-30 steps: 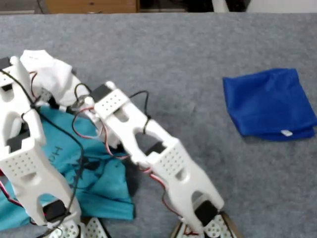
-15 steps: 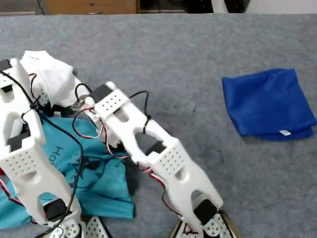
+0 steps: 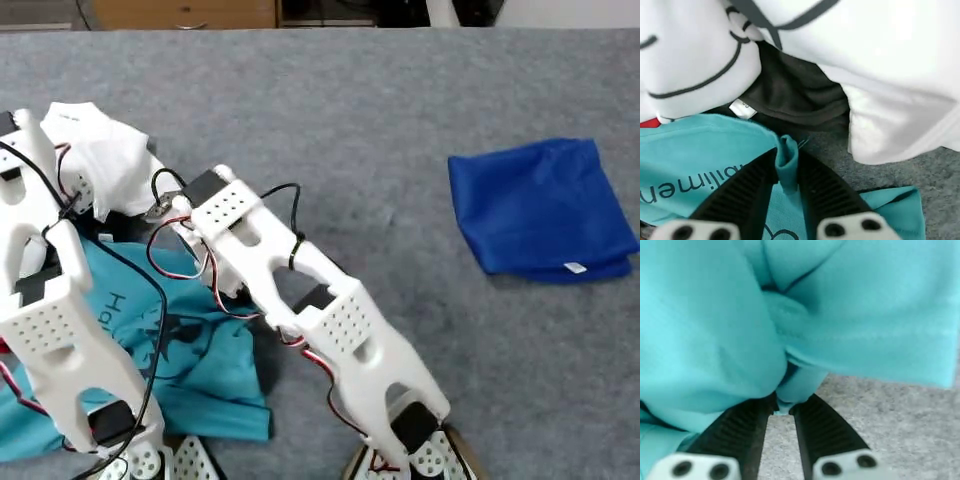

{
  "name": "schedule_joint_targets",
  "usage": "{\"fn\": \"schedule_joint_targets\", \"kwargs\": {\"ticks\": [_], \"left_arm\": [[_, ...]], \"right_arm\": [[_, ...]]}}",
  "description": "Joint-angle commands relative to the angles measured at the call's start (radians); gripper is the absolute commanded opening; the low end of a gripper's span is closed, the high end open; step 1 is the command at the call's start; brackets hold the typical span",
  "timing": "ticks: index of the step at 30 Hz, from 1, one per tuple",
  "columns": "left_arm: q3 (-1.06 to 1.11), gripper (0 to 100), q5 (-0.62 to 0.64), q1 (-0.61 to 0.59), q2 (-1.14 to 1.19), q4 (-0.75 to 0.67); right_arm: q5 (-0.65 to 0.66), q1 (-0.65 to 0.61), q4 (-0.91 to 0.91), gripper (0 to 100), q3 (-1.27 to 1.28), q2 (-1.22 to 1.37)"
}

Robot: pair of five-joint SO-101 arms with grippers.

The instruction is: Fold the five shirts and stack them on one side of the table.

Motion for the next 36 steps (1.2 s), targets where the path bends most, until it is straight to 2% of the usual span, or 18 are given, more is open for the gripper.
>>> {"fn": "schedule_joint_targets", "kwargs": {"ticks": [1, 4, 10, 16, 21, 31, 36], "left_arm": [[-0.046, 2, -0.023, -0.018, -0.021, 0.014], [-0.044, 2, -0.084, -0.066, -0.038, 0.014], [0.101, 2, -0.261, -0.272, -0.271, 0.014], [0.373, 2, -0.477, -0.445, -0.515, 0.011], [0.42, 2, -0.615, -0.585, -0.61, 0.012], [0.417, 2, -0.812, -0.795, -0.636, 0.014], [0.315, 2, -0.879, -0.916, -0.638, 0.014]], "right_arm": [[-0.011, 0.028, 0.017, 0.2, 0.002, -0.033], [-0.011, 0.027, 0.017, 0.2, -0.002, -0.038], [-0.011, 0.022, 0.018, 1.7, 0.028, -0.2], [-0.003, 0.025, 0.015, 27.0, 0.028, -0.498], [-0.002, 0.025, 0.002, 28.4, 0.018, -0.576], [-0.011, -0.025, -0.365, 28.4, 0.016, -0.275], [-0.071, -0.053, -0.4, 28.6, -0.157, -0.067]]}}
